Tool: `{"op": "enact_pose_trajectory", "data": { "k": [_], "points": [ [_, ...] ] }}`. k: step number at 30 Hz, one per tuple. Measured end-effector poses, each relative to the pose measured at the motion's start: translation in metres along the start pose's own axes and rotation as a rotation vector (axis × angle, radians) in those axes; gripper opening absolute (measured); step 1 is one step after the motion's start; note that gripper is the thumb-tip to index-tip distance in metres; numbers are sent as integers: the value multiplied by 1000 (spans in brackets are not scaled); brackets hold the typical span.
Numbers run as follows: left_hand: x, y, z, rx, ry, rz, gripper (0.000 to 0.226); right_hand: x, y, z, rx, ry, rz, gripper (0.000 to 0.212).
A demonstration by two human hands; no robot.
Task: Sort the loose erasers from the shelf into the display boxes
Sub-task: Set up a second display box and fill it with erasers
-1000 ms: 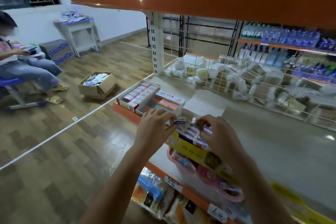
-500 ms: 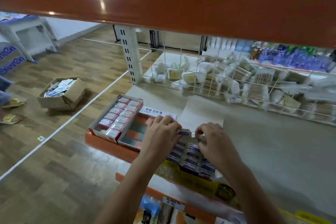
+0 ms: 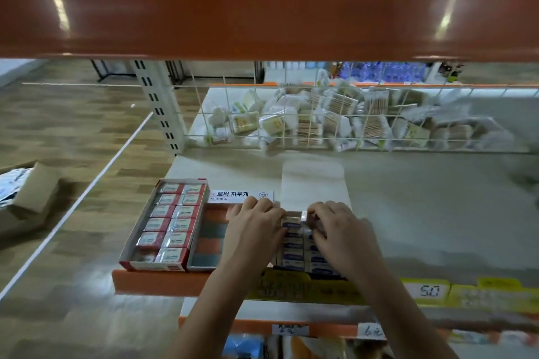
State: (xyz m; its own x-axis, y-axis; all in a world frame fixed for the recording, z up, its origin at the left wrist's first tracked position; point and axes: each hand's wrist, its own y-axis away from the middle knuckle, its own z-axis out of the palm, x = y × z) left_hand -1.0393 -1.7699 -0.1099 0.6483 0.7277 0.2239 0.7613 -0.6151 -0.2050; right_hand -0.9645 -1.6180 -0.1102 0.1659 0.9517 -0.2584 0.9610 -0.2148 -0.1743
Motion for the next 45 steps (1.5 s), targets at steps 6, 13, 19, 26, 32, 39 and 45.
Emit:
{"op": "enact_pose_trajectory", "data": {
  "k": [6, 13, 19, 26, 32, 39, 45],
  "points": [
    [-3, -2, 1, -13, 10, 61, 31, -12, 1, -3, 17, -4, 18, 19],
    [-5, -2, 0, -39, -5, 79, 33, -10, -1, -7, 24, -58, 41, 23],
    [-6, -3, 0, -37, -11, 85, 32, -5, -1, -3, -8, -21, 26, 12],
    [-7, -4, 0, -44, -19, 96, 31, 0, 0, 1, -42, 8, -9, 15],
    [-7, -4, -2, -60, -38, 95, 34, -1, 0, 4, -51, 38, 15, 17],
    [0, -11, -9, -91, -94, 108, 32, 2, -2, 3, -80, 68, 37, 22],
    [11, -28, -15, -99, -164, 153, 23, 27, 6, -21, 129, -55, 158, 23]
  ]
}}
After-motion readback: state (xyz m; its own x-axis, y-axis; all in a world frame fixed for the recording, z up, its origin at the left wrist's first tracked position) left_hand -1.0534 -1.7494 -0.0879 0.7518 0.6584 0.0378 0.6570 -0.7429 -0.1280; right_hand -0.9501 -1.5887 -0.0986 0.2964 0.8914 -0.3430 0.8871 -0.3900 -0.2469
